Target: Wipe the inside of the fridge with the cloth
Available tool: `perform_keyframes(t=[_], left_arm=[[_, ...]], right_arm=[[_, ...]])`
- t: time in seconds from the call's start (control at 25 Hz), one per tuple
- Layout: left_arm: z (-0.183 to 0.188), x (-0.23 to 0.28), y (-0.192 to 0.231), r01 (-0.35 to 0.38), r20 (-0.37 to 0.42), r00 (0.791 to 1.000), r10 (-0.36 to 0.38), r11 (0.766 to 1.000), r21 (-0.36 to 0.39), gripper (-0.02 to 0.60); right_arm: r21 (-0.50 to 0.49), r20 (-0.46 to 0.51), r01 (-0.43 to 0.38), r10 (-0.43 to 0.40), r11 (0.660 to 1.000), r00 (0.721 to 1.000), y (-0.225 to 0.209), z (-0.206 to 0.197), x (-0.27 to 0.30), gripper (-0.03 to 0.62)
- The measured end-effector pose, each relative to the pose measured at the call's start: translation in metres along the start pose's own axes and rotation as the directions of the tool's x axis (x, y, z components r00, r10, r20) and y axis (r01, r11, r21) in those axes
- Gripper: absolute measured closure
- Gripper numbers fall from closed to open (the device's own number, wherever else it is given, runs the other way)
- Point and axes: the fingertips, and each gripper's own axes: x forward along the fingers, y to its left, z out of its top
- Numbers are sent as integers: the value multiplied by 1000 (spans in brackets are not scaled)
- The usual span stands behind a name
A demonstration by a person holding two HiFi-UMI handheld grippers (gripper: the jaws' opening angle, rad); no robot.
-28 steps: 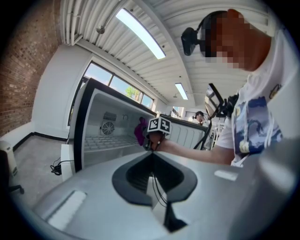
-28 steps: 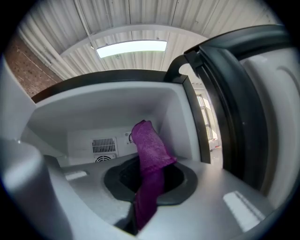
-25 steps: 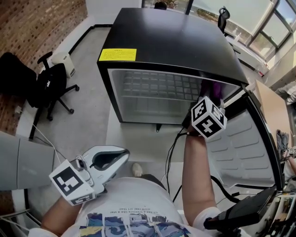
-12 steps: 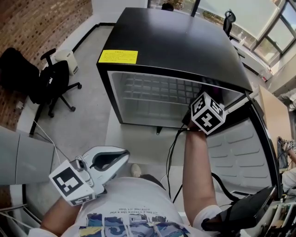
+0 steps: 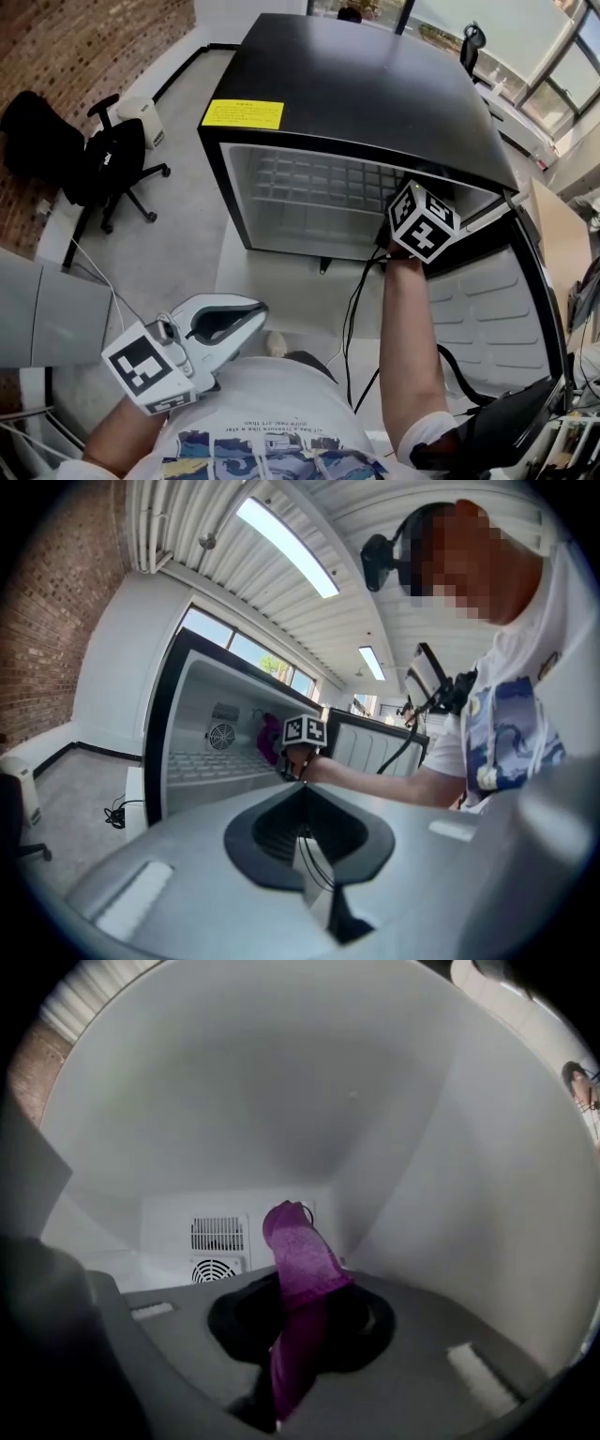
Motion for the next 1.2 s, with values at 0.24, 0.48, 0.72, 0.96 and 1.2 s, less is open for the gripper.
perform_keyframes(t=[0.24, 0.48, 0.72, 0.96, 1.2], left_arm=[[0, 0, -2, 0, -5, 1000, 0, 1000, 3, 577], [-1, -1, -3, -7, -11, 1000, 7, 1000, 4, 575], [-1, -4, 0, -24, -13, 1000, 24, 1000, 2, 577], [1, -8, 0, -30, -3, 1000, 30, 1000, 3, 577], [-1, -13, -1, -34, 1, 999, 34, 999, -6, 577]], right_arm=[[-55, -12, -10, 9, 998, 1000, 2, 0, 10, 540], [-81, -30, 12, -14, 997, 999, 3, 2, 30, 540], [-94, -76, -51, 44, 994, 996, 16, -1, 45, 540], [-70, -121, -176, 167, 982, 978, 47, -10, 47, 540], [-63, -171, -263, 249, 963, 953, 72, -23, 44, 540]])
